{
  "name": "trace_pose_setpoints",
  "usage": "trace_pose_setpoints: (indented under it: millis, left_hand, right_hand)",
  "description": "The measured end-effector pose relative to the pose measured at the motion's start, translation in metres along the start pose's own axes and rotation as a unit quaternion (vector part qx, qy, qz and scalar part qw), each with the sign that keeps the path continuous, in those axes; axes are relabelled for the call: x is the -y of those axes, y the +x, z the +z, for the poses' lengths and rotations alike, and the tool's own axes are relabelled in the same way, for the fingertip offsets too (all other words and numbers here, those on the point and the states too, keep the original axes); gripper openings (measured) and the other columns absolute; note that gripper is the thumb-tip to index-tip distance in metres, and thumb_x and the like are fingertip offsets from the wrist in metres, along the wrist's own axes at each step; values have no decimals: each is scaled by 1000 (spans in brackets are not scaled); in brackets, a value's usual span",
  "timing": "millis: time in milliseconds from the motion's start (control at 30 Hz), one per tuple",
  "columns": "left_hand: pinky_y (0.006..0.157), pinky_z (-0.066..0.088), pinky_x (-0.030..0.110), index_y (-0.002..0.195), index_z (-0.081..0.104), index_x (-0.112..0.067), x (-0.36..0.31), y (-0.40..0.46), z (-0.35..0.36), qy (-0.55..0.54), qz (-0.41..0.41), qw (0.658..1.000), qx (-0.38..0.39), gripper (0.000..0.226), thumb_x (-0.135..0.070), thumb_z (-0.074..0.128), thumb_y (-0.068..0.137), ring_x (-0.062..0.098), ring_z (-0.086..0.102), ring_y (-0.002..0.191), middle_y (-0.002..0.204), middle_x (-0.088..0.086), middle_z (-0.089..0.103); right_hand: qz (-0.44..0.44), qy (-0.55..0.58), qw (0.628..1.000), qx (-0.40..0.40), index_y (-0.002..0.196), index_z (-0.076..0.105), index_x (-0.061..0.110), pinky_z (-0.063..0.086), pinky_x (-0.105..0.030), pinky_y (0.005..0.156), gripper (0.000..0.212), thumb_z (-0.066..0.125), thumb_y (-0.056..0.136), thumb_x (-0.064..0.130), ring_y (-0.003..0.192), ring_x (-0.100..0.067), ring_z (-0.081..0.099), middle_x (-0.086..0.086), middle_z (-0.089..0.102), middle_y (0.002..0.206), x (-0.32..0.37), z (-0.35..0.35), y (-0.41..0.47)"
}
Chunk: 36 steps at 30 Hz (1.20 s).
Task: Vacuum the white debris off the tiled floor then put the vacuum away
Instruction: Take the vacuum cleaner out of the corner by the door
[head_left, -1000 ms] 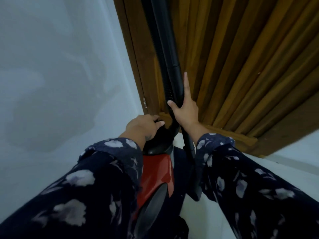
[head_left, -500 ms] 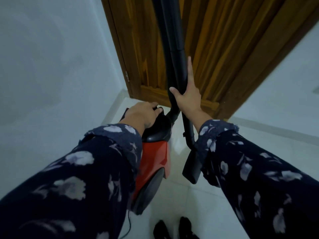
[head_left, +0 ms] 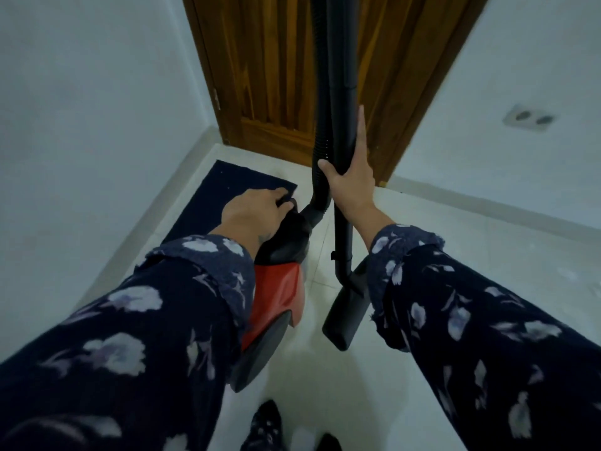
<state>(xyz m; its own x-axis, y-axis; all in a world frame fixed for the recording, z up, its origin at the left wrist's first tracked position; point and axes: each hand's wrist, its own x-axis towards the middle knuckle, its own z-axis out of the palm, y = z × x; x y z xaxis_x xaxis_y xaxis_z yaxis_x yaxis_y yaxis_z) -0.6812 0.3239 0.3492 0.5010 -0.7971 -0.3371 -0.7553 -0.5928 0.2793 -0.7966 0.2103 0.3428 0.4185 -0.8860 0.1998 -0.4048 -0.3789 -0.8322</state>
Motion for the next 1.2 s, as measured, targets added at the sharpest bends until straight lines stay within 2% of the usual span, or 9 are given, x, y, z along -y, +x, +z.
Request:
trace_pose_setpoints:
  millis: [133,267,400,500,600,733,1000,1200]
  left_hand:
    - [92,45,39,149,36,-39,-20,-56,24,-13,-8,1000,6,49,-51,33,102,33,55,122,140,9,54]
    - [92,45,40,149,37,-36,-33,-94,49,-14,-2,1000,17,48,-48,33,103,34,54,122,139,11,54]
    - [92,46,42,149,35,-39,-35,-122,89,-4,8,1000,23,48,-49,33,102,34,54,120,139,11,54]
    - [93,46,43,148,35,-41,-34,-138,118,6,3,1000,20,48,-50,34,102,33,54,121,138,10,55]
    - [90,44,41,148,35,-42,-41,-157,155,21,2,999,25,47,-50,34,101,32,55,120,136,9,57]
    - [78,38,36,149,34,-43,-47,-181,207,45,-22,999,18,48,-51,32,102,31,56,117,133,9,58]
    - [83,46,39,149,32,-41,-45,-203,337,19,-31,999,-11,48,-50,31,102,33,60,111,125,10,64]
    - [80,47,38,151,27,-42,-6,-193,438,6,-43,998,-34,49,-51,28,103,33,62,107,119,11,66]
  right_hand:
    - [19,11,1000,-16,152,5,34,45,-41,102,89,63,85,21,123,-30,54,-2,48,144,1,-31,-50]
    - [45,-10,999,-19,152,5,32,45,-43,101,88,63,86,23,120,-32,57,-5,51,142,-12,-45,-91]
    - [57,-6,998,-10,150,0,38,45,-48,102,91,62,86,23,120,-31,56,-2,48,144,-34,-59,-134]
    - [65,0,998,1,150,0,38,47,-46,101,91,62,87,20,118,-31,58,-2,47,145,-50,-66,-165]
    - [71,4,997,2,151,1,35,48,-42,99,89,61,87,19,118,-30,58,-2,47,145,-78,-76,-196]
    - [89,20,996,12,151,3,34,47,-42,101,88,62,87,19,118,-30,58,-4,50,142,-120,-82,-234]
    - [76,31,996,32,150,-1,39,47,-46,100,91,62,87,18,117,-29,59,0,49,143,-215,-76,-293]
    - [47,34,998,33,151,-1,37,48,-46,99,90,61,88,17,115,-28,60,-1,48,143,-280,-25,-327]
